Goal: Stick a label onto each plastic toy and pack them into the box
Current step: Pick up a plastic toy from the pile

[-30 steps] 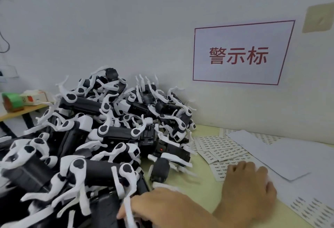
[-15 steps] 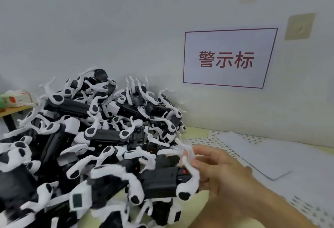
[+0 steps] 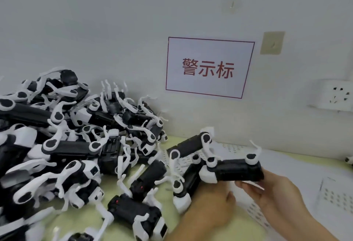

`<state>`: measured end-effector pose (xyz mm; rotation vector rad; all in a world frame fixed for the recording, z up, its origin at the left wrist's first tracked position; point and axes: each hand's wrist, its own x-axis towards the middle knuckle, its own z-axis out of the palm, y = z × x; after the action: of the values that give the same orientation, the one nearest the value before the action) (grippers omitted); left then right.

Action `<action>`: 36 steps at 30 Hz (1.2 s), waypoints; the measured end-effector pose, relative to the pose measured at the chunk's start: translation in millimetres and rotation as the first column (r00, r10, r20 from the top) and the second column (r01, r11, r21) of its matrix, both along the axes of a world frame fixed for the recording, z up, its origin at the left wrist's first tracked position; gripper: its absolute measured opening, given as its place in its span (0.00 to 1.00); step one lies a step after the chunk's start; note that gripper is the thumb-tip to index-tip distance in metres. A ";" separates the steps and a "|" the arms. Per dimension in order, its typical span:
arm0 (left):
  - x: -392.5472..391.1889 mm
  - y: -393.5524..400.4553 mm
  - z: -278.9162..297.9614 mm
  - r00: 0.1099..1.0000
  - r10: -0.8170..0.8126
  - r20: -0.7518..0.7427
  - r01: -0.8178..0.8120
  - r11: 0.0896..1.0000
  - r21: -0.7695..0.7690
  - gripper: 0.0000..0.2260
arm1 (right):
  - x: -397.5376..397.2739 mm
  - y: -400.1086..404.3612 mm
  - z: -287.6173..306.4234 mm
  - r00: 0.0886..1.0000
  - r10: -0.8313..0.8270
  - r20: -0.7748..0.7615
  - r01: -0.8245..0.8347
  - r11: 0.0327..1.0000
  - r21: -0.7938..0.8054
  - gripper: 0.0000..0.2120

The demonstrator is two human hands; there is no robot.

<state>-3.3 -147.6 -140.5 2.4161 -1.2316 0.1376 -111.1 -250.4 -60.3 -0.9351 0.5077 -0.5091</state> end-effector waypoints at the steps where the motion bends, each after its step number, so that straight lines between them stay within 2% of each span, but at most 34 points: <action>1: -9.3 -2.9 5.3 0.992 -0.037 -0.124 0.030 0.998 -0.059 0.16 | 0.4 -2.1 -0.9 0.999 -0.047 0.022 0.045 0.994 0.096 0.09; 4: -10.9 -0.3 17.5 0.978 -0.021 -0.207 0.004 0.996 -0.084 0.17 | 3.4 -8.0 -2.5 0.978 -0.188 0.094 0.151 0.938 0.312 0.13; 6: -12.2 -0.7 17.7 0.980 0.020 -0.200 -0.036 0.997 -0.074 0.20 | 3.0 -10.8 -1.4 0.967 -0.235 0.103 0.189 0.924 0.332 0.13; 8: -2.7 -1.9 14.7 0.971 0.060 -0.230 -0.082 0.993 -0.090 0.24 | 0.7 -14.2 -0.7 0.967 -0.235 0.101 0.191 0.926 0.327 0.10; 10: -3.4 -2.5 17.0 0.950 0.073 -0.303 -0.115 0.986 -0.121 0.25 | -3.8 -16.1 -0.8 0.974 -0.204 0.099 0.163 0.934 0.319 0.08; 13: -0.5 -2.7 18.3 0.890 -0.013 -0.456 -0.119 0.958 -0.260 0.31 | -8.7 -14.7 -2.4 0.991 -0.110 0.080 0.079 0.945 0.317 0.10; 16: 0.1 0.5 22.4 0.801 -0.108 -0.589 -0.191 0.886 -0.423 0.37 | -12.7 -4.7 -4.4 0.999 0.047 0.026 -0.052 0.955 0.292 0.11; 19: -0.9 -2.3 33.7 0.678 -0.259 -0.688 -0.296 0.760 -0.578 0.25 | -16.5 5.1 -7.8 0.978 0.195 -0.068 -0.181 0.968 0.175 0.18; 21: -1.3 -6.4 41.0 0.576 -0.352 -0.737 -0.396 0.669 -0.629 0.18 | -21.0 7.0 -6.7 0.956 0.258 -0.139 -0.247 0.965 0.093 0.14; 23: -1.3 -7.9 48.6 0.415 -0.466 -0.781 -0.513 0.590 -0.624 0.16 | -27.7 4.4 -3.4 0.927 0.301 -0.223 -0.303 0.953 0.027 0.13; 25: 0.2 -6.8 56.0 0.295 -0.539 -0.789 -0.586 0.550 -0.595 0.17 | -35.9 -1.5 -1.3 0.914 0.274 -0.298 -0.313 0.945 -0.091 0.12; 28: 1.7 -4.1 63.3 0.218 -0.549 -0.807 -0.585 0.588 -0.558 0.15 | -48.8 -11.3 -2.7 0.942 0.072 -0.327 -0.206 0.895 -0.395 0.09; 30: 1.3 -4.2 63.7 0.233 -0.496 -0.836 -0.524 0.660 -0.538 0.14 | -58.9 -19.4 -8.9 0.945 -0.099 -0.312 -0.125 0.771 -0.625 0.12; 32: 1.2 -4.1 61.6 0.320 -0.394 -0.861 -0.428 0.751 -0.503 0.13 | -70.7 -26.4 -17.2 0.939 -0.224 -0.261 -0.061 0.639 -0.767 0.15; 34: 1.8 -3.4 57.6 0.441 -0.311 -0.842 -0.324 0.820 -0.473 0.14 | -82.2 -31.9 -25.7 0.937 -0.286 -0.200 0.000 0.575 -0.818 0.17; 36: 2.1 -0.8 57.2 0.506 -0.270 -0.819 -0.268 0.853 -0.447 0.15 | -88.2 -36.1 -32.4 0.935 -0.298 -0.191 0.002 0.545 -0.838 0.18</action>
<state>-1.1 -148.4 -83.4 1.5664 -0.5668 -0.6215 -199.3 -286.5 -92.7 -1.9452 0.6506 -0.7962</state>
